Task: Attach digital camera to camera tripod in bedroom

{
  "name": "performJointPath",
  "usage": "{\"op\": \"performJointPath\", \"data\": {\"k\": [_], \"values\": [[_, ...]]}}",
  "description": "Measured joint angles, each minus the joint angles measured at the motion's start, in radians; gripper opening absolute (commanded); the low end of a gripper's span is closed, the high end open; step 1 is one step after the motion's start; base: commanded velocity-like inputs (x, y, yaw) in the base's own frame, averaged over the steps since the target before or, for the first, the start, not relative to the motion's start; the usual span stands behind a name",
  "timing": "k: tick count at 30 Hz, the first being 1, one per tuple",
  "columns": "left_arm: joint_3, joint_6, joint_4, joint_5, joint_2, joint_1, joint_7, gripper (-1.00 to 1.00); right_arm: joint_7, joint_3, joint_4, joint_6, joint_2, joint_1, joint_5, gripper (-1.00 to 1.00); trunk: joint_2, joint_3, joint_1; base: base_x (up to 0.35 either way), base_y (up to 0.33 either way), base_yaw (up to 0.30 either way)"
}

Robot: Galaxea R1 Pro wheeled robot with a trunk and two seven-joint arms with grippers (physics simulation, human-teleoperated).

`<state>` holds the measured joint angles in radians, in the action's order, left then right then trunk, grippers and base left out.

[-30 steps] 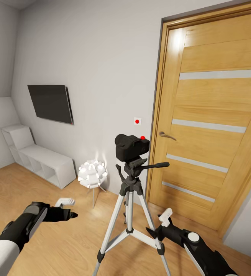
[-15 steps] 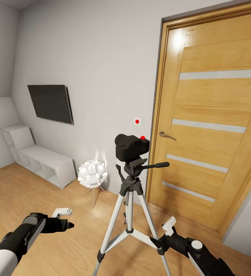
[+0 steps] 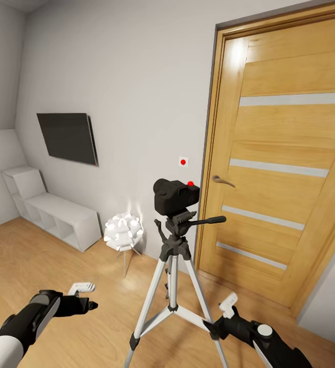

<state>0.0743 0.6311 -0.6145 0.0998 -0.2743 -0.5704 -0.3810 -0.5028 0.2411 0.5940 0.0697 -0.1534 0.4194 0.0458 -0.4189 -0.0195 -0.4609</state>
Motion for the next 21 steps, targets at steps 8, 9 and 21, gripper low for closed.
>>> {"op": "performJointPath", "data": {"k": [8, 9, 21], "values": [[-0.001, -0.048, 0.076, 0.001, 0.006, 0.000, 0.001, 1.00, 0.065, 0.000, -0.073, -0.001, -0.001, 0.001, 0.001, 1.00, 0.000, 0.000, 0.000, 0.000, 0.000, 0.000], [-0.001, -0.059, 0.094, 0.001, 0.006, -0.001, 0.001, 1.00, 0.072, 0.001, -0.092, -0.001, -0.001, 0.000, 0.001, 1.00, 0.000, 0.000, 0.000, 0.000, 0.000, 0.000], [-0.004, -0.205, 0.326, 0.030, 0.014, 0.000, 0.003, 1.00, 0.106, 0.012, -0.382, -0.008, -0.024, 0.000, 0.004, 1.00, 0.000, 0.000, 0.000, 0.000, 0.000, 0.000]]}}
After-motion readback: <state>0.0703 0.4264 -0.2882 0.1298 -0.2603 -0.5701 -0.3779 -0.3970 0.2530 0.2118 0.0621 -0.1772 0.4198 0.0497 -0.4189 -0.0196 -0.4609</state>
